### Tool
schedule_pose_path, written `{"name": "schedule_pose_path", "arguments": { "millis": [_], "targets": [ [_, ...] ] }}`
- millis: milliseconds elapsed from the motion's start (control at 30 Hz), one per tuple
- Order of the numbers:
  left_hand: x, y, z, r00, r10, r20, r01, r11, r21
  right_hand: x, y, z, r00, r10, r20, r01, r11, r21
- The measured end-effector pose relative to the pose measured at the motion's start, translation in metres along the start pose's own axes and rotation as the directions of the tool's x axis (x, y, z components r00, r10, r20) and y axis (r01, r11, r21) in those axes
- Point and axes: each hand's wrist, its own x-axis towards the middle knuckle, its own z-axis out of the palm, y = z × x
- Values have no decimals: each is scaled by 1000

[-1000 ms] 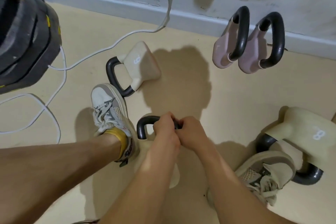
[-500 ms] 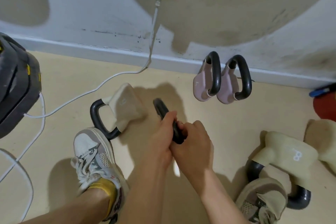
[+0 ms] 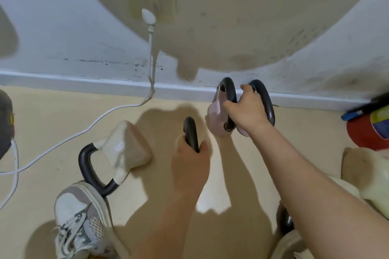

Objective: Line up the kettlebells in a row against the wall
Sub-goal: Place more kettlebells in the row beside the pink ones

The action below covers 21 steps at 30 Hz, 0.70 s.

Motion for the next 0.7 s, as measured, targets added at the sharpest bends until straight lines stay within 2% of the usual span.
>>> {"name": "schedule_pose_path", "arguments": {
  "millis": [67, 133, 167, 233, 300, 333, 433, 533, 700],
  "targets": [
    [0, 2, 2, 999, 36, 11, -37, 999, 38, 12, 2, 16, 985, 62, 161, -100, 966, 238],
    [1, 1, 2, 999, 43, 27, -45, 996, 74, 17, 12, 30, 983, 117, 143, -164, 906, 390],
    [3, 1, 0, 998, 22, 52, -26, 997, 79, 20, 17, 38, 988, 129, 87, -153, 908, 389],
    [10, 4, -9, 972, -129, 199, 151, 983, -101, 23, 25, 48, 988, 153, -35, -134, 940, 312],
    [18, 16, -17, 872, -247, 423, 401, 856, -327, 30, 31, 57, 987, 134, -91, -109, 965, 239],
    [22, 23, -19, 846, -271, 459, 451, 822, -348, 30, 30, 57, 990, 115, -78, -96, 972, 215],
    [25, 31, -18, 853, -320, 411, 455, 843, -287, 33, 33, 57, 993, 65, -94, -53, 992, 116],
    [23, 28, -16, 857, -344, 383, 446, 868, -217, 36, 35, 62, 984, 91, -153, -73, 990, 118],
    [32, 48, -10, 860, -308, 407, 418, 882, -216, 41, 38, 73, 989, 86, -123, -41, 941, 336]
  ]
}}
